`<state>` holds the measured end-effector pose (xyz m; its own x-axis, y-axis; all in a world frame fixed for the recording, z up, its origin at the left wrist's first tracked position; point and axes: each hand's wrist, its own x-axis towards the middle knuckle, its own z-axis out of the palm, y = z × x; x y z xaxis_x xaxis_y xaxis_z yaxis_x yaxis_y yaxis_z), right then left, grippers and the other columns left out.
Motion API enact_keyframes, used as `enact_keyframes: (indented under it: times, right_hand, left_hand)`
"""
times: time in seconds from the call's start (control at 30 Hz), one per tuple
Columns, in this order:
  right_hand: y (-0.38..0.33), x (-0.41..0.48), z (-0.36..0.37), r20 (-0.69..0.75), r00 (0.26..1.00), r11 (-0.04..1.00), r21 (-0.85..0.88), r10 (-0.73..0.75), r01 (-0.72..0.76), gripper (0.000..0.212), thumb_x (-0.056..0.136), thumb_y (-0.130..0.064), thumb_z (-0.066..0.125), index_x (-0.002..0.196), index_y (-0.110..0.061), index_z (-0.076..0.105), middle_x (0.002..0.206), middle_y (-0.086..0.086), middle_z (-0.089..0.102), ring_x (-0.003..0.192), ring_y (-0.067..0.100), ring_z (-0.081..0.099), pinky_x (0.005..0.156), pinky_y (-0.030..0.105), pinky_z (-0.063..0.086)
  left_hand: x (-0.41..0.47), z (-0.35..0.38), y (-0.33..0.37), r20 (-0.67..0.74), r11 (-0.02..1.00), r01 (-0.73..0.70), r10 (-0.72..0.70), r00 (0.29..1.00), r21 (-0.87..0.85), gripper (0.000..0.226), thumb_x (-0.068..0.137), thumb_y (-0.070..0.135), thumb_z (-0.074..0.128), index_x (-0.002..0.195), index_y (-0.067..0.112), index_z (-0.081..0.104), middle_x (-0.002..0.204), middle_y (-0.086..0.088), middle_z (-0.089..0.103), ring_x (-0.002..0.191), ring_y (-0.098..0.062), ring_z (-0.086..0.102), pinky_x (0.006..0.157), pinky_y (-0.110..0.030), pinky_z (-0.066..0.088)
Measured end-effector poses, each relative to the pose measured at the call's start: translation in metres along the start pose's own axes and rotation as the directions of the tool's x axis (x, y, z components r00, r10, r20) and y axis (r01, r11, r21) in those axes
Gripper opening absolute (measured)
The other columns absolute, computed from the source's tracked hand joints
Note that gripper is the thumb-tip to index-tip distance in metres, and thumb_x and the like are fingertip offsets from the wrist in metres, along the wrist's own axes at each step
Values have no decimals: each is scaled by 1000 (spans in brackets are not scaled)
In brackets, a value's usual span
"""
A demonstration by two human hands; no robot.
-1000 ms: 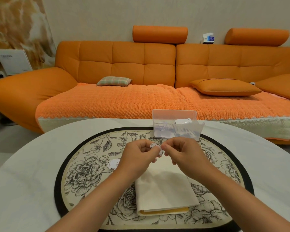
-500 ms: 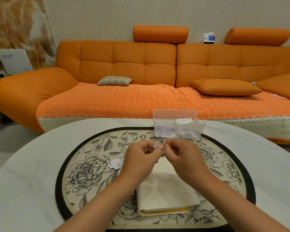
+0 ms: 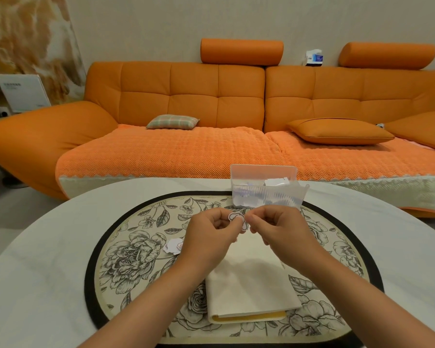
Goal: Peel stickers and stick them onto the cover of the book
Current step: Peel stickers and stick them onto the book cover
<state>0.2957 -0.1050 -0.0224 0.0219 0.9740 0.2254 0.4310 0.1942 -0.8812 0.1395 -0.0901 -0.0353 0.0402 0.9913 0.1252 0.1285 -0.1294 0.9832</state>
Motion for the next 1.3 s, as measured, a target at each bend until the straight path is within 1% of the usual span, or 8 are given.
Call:
enact_keyframes:
  times: [0.2, 0.37, 0.47, 0.63, 0.8, 1.07, 1.17, 1.3]
  right_hand:
    - [3, -4, 5, -8, 995, 989, -118, -96, 94, 29, 97, -16, 60, 69, -22, 68, 47, -16, 47, 48, 4, 37, 48, 17, 31]
    - [4, -5, 8, -35, 985, 958, -241, -167, 153, 27, 96, -17, 60, 70, -20, 67, 50, -17, 50, 50, 6, 40, 48, 19, 32]
    - [4, -3, 7, -51, 995, 990, -113, -90, 84, 28, 97, -25, 62, 71, -22, 70, 51, -7, 52, 48, 5, 40, 49, 20, 34]
    - [1, 0, 1, -22, 999, 997, 74, 31, -29, 26, 94, -23, 67, 74, -8, 73, 53, 5, 54, 46, 12, 43, 48, 26, 38]
    - [2, -1, 0, -19, 998, 996, -63, -61, 59, 25, 95, -20, 64, 71, -22, 72, 50, -12, 54, 47, 2, 40, 48, 16, 34]
    - [6, -2, 0, 16, 986, 964, -209, -165, 165, 27, 96, -17, 59, 71, -20, 68, 48, -16, 46, 49, 5, 37, 48, 19, 29]
    - [9, -2, 3, -21, 989, 976, -170, -144, 138, 27, 96, -18, 60, 70, -20, 67, 48, -14, 45, 48, 5, 36, 48, 19, 28]
    - [12, -2, 7, -91, 987, 977, -179, -130, 112, 24, 95, -22, 63, 73, -19, 71, 51, -13, 52, 49, 4, 41, 50, 19, 33]
  left_hand:
    - [-2, 4, -2, 9, 999, -32, 31, 999, 25, 13, 87, 19, 72, 74, 18, 74, 71, -9, 74, 59, -11, 59, 53, -24, 45]
    - [-4, 5, -2, 6, 999, -32, 32, 999, 26, 16, 88, 18, 71, 73, 20, 74, 69, -6, 73, 57, -8, 59, 52, -19, 44]
    - [-3, 3, 0, -15, 1000, -16, 16, 1000, 4, 15, 87, 16, 71, 73, 16, 73, 68, -3, 74, 55, -7, 59, 52, -18, 44]
    - [-2, 1, 2, -22, 1000, -10, 9, 1000, -23, 14, 88, 15, 71, 74, 13, 73, 67, -5, 73, 51, -6, 57, 51, -16, 43]
    - [-4, 2, 1, -1, 1000, -14, 14, 1000, 1, 13, 88, 16, 71, 75, 15, 73, 68, -1, 74, 56, -7, 59, 52, -17, 44]
    - [-4, 3, -1, 12, 999, -35, 34, 999, 31, 15, 88, 16, 72, 74, 20, 73, 69, 2, 74, 59, -7, 61, 55, -22, 47]
    - [-6, 3, -3, -66, 984, -113, 123, 990, 135, 7, 83, 25, 76, 80, 27, 70, 75, 11, 72, 66, -5, 63, 66, -19, 49]
    - [-7, 1, -7, -109, 832, -331, 418, 902, 446, 20, 82, 30, 77, 87, 32, 58, 79, 14, 58, 71, -12, 55, 62, -19, 43]
